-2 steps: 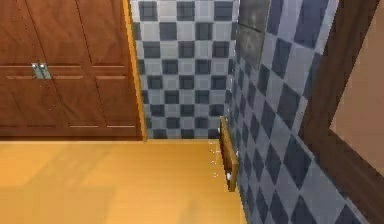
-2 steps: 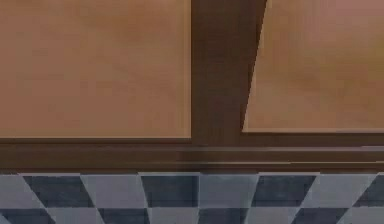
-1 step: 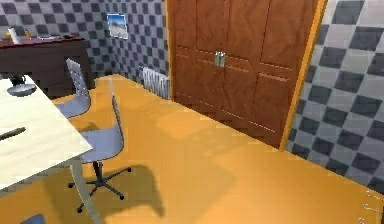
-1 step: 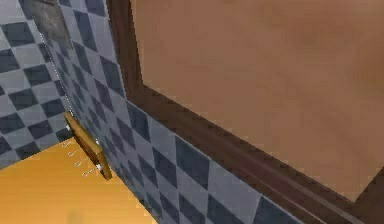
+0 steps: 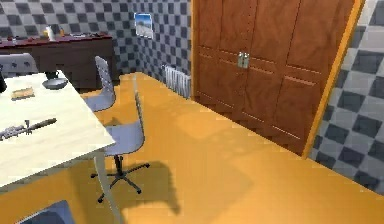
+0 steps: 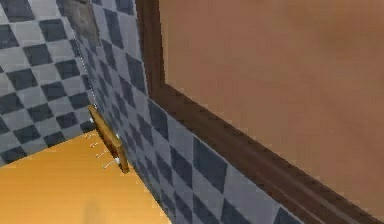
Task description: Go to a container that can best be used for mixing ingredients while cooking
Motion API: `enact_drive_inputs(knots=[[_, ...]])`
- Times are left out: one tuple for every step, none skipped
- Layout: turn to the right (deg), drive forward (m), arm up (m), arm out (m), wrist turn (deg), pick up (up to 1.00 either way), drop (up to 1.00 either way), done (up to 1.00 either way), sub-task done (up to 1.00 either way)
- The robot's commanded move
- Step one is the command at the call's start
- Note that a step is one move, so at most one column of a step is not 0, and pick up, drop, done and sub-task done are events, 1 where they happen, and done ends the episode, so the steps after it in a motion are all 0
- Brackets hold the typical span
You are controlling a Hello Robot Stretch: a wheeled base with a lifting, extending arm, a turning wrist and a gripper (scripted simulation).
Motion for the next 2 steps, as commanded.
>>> enact_drive_inputs(knots=[[0.0, 1.00, 0.00, 0.00, 0.0, 0.00, 0.00, 0.00, 0.00], [0.0, 0.60, 0.00, 0.00, 0.0, 0.00, 0.00, 0.00, 0.00]])
